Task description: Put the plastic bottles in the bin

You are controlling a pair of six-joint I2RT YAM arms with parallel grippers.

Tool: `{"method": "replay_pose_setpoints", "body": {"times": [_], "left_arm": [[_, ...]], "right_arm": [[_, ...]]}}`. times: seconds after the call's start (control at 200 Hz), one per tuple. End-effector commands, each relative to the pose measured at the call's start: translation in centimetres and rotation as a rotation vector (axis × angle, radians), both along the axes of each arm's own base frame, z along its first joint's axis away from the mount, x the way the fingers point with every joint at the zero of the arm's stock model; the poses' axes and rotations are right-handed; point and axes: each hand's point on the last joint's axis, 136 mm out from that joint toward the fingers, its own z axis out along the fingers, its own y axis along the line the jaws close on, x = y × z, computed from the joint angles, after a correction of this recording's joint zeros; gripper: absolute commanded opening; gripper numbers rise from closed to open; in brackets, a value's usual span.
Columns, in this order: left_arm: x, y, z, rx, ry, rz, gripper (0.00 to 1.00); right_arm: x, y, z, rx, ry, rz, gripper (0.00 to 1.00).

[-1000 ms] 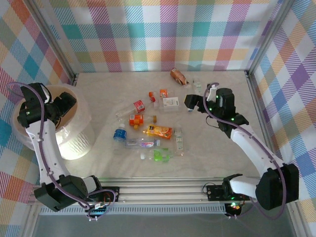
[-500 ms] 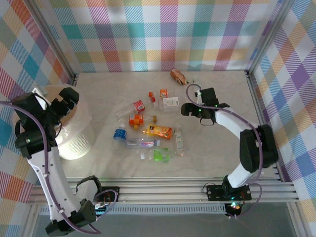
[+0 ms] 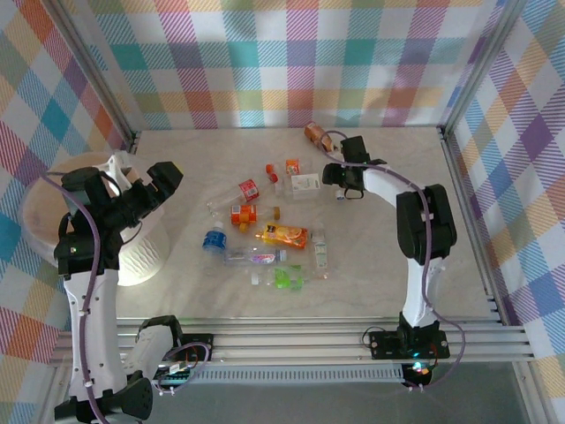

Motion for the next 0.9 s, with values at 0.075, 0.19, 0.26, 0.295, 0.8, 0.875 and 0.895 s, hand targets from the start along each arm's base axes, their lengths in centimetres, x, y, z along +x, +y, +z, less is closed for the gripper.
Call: {"method": "replay_pose_setpoints", "body": {"times": [0.075, 0.19, 0.26, 0.295, 0.8, 0.875, 0.895], "left_arm": [[0.4, -0.1, -0.1, 0.005, -0.006, -0.002, 1.00], [0.8, -0.2, -0.6, 0.000, 0.004, -0.009, 1.00], [1.0, -0.7, -0.9, -0.011, 0.011, -0.031, 1.00], [1.1, -1.0, -1.1, -0.015, 0.017, -0.045, 1.00], [2.5, -4.5, -2.8, 0.039, 0.064, -0.144, 1.00], [2.5, -5.0, -2.9, 0.040, 0.063, -0.163, 1.00], [2.6, -5.1, -2.9, 0.039, 0.063, -0.169, 1.00]], "right_arm": [[1.6, -0.6, -1.1, -0.037, 0.042, -0.020, 0.73], [2.1, 0.1, -2.1, -0.027, 0.077, 0.019, 0.74], [2.3, 0.1, -2.9, -0.038, 0.101, 0.024, 0.75], [2.3, 0.2, -3.2, -0.040, 0.103, 0.025, 0.75], [2.3, 0.4, -1.2, -0.006, 0.038, 0.026, 0.57], [1.9, 0.7, 0.7, 0.019, 0.003, 0.045, 0.55], [1.8, 0.7, 1.3, 0.026, -0.007, 0.048, 0.55]]}}
